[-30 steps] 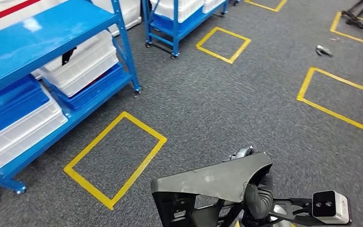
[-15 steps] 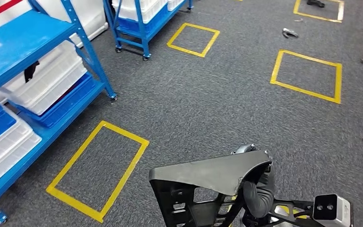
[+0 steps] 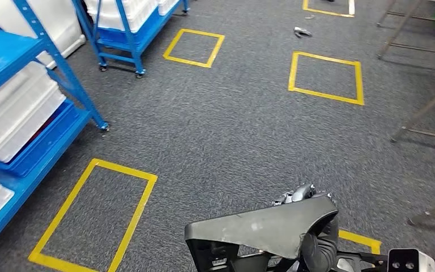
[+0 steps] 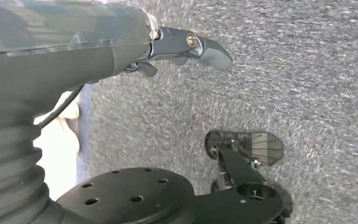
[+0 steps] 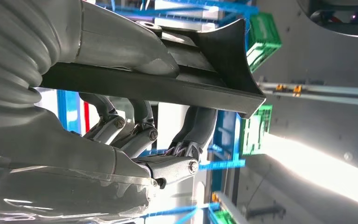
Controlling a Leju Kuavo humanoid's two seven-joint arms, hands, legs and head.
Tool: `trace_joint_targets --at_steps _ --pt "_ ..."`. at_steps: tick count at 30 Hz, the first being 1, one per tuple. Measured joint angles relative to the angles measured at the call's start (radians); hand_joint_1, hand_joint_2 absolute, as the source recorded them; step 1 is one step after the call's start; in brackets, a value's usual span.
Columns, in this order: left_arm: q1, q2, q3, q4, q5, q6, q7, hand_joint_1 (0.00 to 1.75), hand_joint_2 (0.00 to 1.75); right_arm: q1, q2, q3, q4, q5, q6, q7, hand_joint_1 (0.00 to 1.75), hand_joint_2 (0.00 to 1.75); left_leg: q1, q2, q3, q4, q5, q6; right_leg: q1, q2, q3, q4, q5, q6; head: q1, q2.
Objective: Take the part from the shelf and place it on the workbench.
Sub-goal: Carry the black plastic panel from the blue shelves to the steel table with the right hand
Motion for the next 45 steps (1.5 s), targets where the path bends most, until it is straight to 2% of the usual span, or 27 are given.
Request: trace_joint_targets --at_steps 2,3,5,7,8,10,12,14,15,16,17,18,19,21,23,25,26,28,30,32,33,35,37,38,41,43,45 --pt "0.002 0.0 0.0 0.0 0.0 -0.002 0.013 0.0 1.75 0.002 0.001 -0.004 0.001 -0.003 0.001 0.012 1.75 1.75 -0.001 0.029 0.0 0.001 -0.003 -0.001 -0.008 -0.01 -0.029 0.06 -0.008 0.009 0.0 0.0" --pt "0.001 -0.001 0.0 0.0 -0.001 -0.003 0.021 0.0 1.75 0.003 0.001 -0.005 0.001 -0.006 0.001 0.017 1.75 1.75 0.0 0.042 0.0 0.002 -0.005 -0.003 -0.011 -0.015 -0.015 0.033 0.015 0.012 0.0 0.0" --pt "0.0 -0.002 0.0 0.0 -0.003 -0.004 0.032 0.0 1.75 0.002 0.002 -0.006 0.001 -0.012 0.001 0.025 1.75 1.75 -0.001 0.063 0.003 0.008 -0.012 -0.012 -0.013 -0.055 0.058 -0.103 0.076 0.015 0.0 0.0" --pt "-0.001 -0.002 0.0 0.0 -0.004 -0.005 0.035 0.0 1.75 0.002 0.004 -0.007 0.001 -0.015 0.001 0.025 1.75 1.75 -0.005 0.078 0.005 0.015 -0.02 -0.025 -0.007 -0.086 0.108 -0.199 0.104 0.007 0.0 0.0" --pt "-0.001 -0.002 0.0 0.0 -0.004 -0.005 0.035 0.0 1.75 0.002 0.005 -0.007 0.001 -0.016 0.001 0.025 1.75 1.75 -0.007 0.085 0.006 0.017 -0.023 -0.031 -0.004 -0.088 0.111 -0.209 0.101 0.001 -0.001 0.0" --pt "-0.003 -0.002 0.0 0.0 -0.004 -0.005 0.036 0.0 1.75 0.003 0.007 -0.008 0.001 -0.017 0.001 0.025 1.75 1.75 -0.006 0.101 0.01 0.018 -0.027 -0.042 -0.003 -0.065 0.108 -0.21 0.104 -0.011 -0.002 0.0" --pt "-0.005 -0.002 0.0 0.0 -0.004 -0.005 0.036 0.0 1.75 0.003 0.01 -0.01 0.001 -0.017 0.001 0.025 1.75 1.75 0.0 0.074 0.0 0.05 -0.055 -0.053 -0.006 -0.044 0.11 -0.216 0.109 -0.024 -0.003 0.0" --pt "-0.004 -0.002 0.0 0.0 -0.004 -0.005 0.039 0.0 1.75 0.002 0.013 -0.01 0.001 -0.016 0.0 0.027 1.75 1.75 0.004 0.024 -0.047 0.161 -0.118 -0.059 -0.006 -0.024 0.111 -0.218 0.112 -0.034 -0.004 0.0" --pt "-0.003 -0.003 0.0 0.0 -0.005 -0.005 0.043 0.0 1.75 0.004 0.014 -0.011 0.001 -0.015 -0.003 0.03 1.75 1.75 0.004 0.01 -0.081 0.232 -0.149 -0.06 -0.005 -0.012 0.11 -0.218 0.113 -0.037 -0.005 0.0" --pt "-0.003 -0.003 0.0 0.0 -0.009 -0.005 0.05 0.0 1.75 0.008 0.015 -0.011 0.002 -0.012 -0.007 0.033 1.75 1.75 0.004 0.005 -0.108 0.288 -0.165 -0.061 -0.003 0.001 0.109 -0.217 0.113 -0.038 -0.005 0.0" --pt "-0.003 -0.003 -0.001 0.0 -0.015 -0.006 0.058 0.0 1.75 0.013 0.015 -0.011 0.002 -0.009 -0.012 0.036 1.75 1.75 0.004 0.003 -0.12 0.312 -0.162 -0.06 -0.002 0.014 0.109 -0.215 0.113 -0.039 -0.005 0.0" --pt "-0.004 -0.004 -0.001 0.0 -0.02 -0.006 0.064 0.0 1.75 0.021 0.015 -0.011 0.003 -0.006 -0.018 0.037 1.75 1.75 0.004 0.001 -0.114 0.295 -0.138 -0.057 -0.001 0.028 0.11 -0.214 0.113 -0.039 -0.005 0.0" --pt "-0.004 -0.004 -0.002 0.0 -0.025 -0.006 0.068 0.0 1.75 0.029 0.015 -0.011 0.003 -0.004 -0.022 0.035 1.75 1.75 0.004 -0.007 -0.091 0.241 -0.1 -0.053 0.0 0.042 0.111 -0.212 0.112 -0.038 -0.005 0.0" --pt "0.001 -0.003 -0.003 0.0 -0.027 -0.004 0.065 0.0 1.75 0.043 0.015 -0.011 0.003 -0.005 -0.023 0.023 1.75 1.75 0.006 -0.054 -0.035 0.107 -0.037 -0.042 -0.001 0.069 0.109 -0.208 0.112 -0.035 -0.005 0.0" --pt "0.005 -0.002 -0.003 0.0 -0.022 0.0 0.048 0.0 1.75 0.051 0.014 -0.011 0.01 -0.01 -0.016 -0.002 1.75 1.75 0.006 -0.09 -0.006 0.04 -0.025 -0.035 -0.005 0.091 0.099 -0.206 0.115 -0.025 -0.005 0.0" --pt "0.005 -0.001 -0.003 0.0 -0.017 0.004 0.031 0.0 1.75 0.053 0.013 -0.011 0.022 -0.011 -0.007 -0.025 1.75 1.75 0.006 -0.077 0.0 0.026 -0.026 -0.028 -0.007 0.11 0.092 -0.209 0.121 -0.011 -0.005 0.0" --pt "0.005 -0.001 -0.003 0.0 -0.015 0.004 0.026 0.0 1.75 0.052 0.011 -0.011 0.028 -0.011 -0.004 -0.032 1.75 1.75 0.008 -0.066 0.002 0.019 -0.021 -0.023 -0.006 0.1 0.089 -0.207 0.12 -0.005 -0.004 0.0" --pt "0.007 0.001 -0.002 0.0 -0.014 0.004 0.021 0.0 1.75 0.048 0.009 -0.011 0.04 -0.009 -0.001 -0.037 1.75 1.75 0.012 -0.038 0.009 0.003 -0.012 -0.011 -0.002 0.049 0.065 -0.159 0.087 0.005 0.0 0.0" --pt "0.011 0.005 -0.002 0.0 -0.013 0.002 0.016 0.0 1.75 0.044 0.007 -0.011 0.053 -0.008 0.0 -0.037 1.75 1.75 0.009 -0.009 0.009 -0.001 -0.011 -0.006 -0.005 0.001 0.009 -0.042 0.024 0.012 0.004 0.0" --pt "0.013 0.008 -0.002 0.0 -0.012 -0.003 0.01 0.0 1.75 0.043 0.006 -0.012 0.063 -0.004 -0.001 -0.038 1.75 1.75 0.007 0.02 0.008 0.0 -0.013 -0.006 -0.01 -0.01 -0.034 0.049 -0.005 0.019 0.004 0.0" --pt "0.013 0.009 -0.002 0.0 -0.011 -0.008 0.007 0.0 1.75 0.042 0.005 -0.012 0.067 -0.001 -0.001 -0.038 1.75 1.75 0.008 0.033 0.008 0.001 -0.014 -0.008 -0.012 -0.014 -0.03 0.045 0.007 0.022 0.004 0.0" --pt "0.011 0.007 -0.002 0.0 -0.01 -0.014 0.005 0.0 1.75 0.039 0.005 -0.012 0.072 0.003 -0.001 -0.038 1.75 1.75 0.008 0.055 0.012 0.004 -0.019 -0.014 -0.015 -0.036 0.035 -0.065 0.067 0.024 0.004 0.0" --pt "0.011 0.006 -0.002 0.0 -0.007 -0.015 0.001 0.0 1.75 0.032 0.005 -0.012 0.076 0.005 0.001 -0.038 1.75 1.75 0.004 0.072 0.016 0.01 -0.027 -0.026 -0.008 -0.07 0.1 -0.18 0.103 0.014 0.004 0.0" --pt "0.011 0.005 -0.002 0.0 -0.006 -0.016 -0.002 0.0 1.75 0.029 0.006 -0.012 0.078 0.006 0.0 -0.038 1.75 1.75 0.002 0.08 0.018 0.013 -0.031 -0.032 -0.004 -0.078 0.112 -0.206 0.106 0.008 0.003 0.0" --pt "0.009 0.005 -0.002 0.0 -0.011 -0.019 -0.004 0.0 1.75 0.028 0.006 -0.014 0.08 0.016 -0.009 -0.039 1.75 1.75 0.002 0.101 0.024 0.015 -0.039 -0.05 -0.002 -0.052 0.11 -0.213 0.105 -0.013 0.002 0.0" --pt "0.008 0.006 -0.002 0.0 -0.018 -0.022 -0.003 0.0 1.75 0.03 0.008 -0.015 0.077 0.022 -0.016 -0.039 1.75 1.75 0.006 0.073 0.008 0.061 -0.076 -0.059 -0.006 -0.033 0.112 -0.217 0.109 -0.025 0.002 0.0" --pt "0.009 0.008 -0.003 0.0 -0.023 -0.024 -0.003 0.0 1.75 0.031 0.012 -0.015 0.074 0.023 -0.017 -0.039 1.75 1.75 0.009 0.025 -0.048 0.188 -0.142 -0.063 -0.005 -0.014 0.112 -0.217 0.11 -0.033 0.001 0.0"
